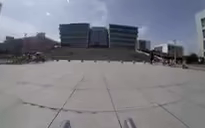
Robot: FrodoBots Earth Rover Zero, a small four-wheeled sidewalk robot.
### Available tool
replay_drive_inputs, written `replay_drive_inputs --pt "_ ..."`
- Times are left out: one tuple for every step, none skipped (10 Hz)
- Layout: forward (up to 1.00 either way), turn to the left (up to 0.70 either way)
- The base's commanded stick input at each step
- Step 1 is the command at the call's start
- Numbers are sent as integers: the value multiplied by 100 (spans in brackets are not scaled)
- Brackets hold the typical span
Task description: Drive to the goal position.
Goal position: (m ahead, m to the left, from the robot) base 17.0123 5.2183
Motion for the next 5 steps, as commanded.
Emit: replay_drive_inputs --pt "85 0" --pt "85 0" --pt "85 0" --pt "85 0" --pt "85 0"
